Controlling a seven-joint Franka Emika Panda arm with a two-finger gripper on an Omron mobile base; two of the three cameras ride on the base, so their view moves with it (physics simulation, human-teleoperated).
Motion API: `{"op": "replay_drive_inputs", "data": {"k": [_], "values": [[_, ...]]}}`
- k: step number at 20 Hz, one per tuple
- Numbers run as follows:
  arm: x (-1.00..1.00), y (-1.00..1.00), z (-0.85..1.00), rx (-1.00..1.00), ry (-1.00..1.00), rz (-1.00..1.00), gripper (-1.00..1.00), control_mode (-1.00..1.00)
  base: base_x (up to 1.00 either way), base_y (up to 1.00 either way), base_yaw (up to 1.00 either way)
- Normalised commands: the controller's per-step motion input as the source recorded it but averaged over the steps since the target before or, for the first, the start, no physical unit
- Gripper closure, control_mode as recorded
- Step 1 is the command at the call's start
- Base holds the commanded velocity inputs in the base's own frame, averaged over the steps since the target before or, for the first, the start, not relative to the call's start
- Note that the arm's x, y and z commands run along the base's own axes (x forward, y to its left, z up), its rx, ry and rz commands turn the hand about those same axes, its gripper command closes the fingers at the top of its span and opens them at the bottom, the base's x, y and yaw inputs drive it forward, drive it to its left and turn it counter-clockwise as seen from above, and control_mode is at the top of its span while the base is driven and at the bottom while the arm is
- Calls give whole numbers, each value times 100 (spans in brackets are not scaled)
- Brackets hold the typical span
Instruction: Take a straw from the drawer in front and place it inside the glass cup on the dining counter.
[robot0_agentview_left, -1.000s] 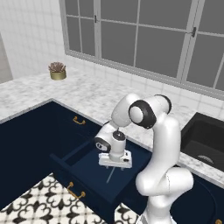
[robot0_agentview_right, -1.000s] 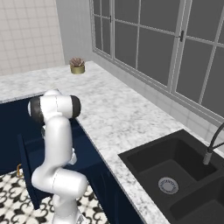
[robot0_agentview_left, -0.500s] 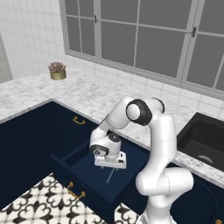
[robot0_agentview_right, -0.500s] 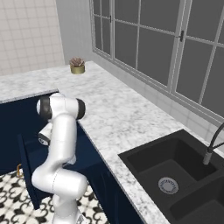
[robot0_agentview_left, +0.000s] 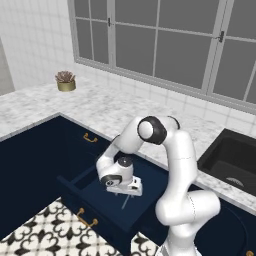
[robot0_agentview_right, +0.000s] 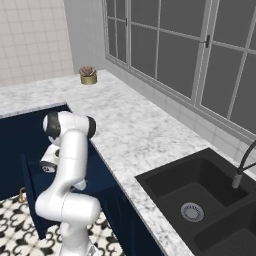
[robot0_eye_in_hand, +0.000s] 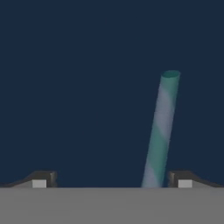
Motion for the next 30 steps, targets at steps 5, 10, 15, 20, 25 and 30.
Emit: {"op": "replay_drive_inputs", "data": {"k": [5,10,15,20,25,30], "values": [[0,-35,-65,1,0,-11,-100,-100,0,0,0],[0,-39,-82,7,0,-6,100,-100,0,0,0],[-20,-17,-95,19,0,1,100,-100,0,0,0],[-53,42,-100,11,0,11,100,-100,0,0,0],[-36,38,-100,3,0,8,100,-100,0,0,0],[-33,0,-99,14,-1,4,100,-100,0,0,0]]}}
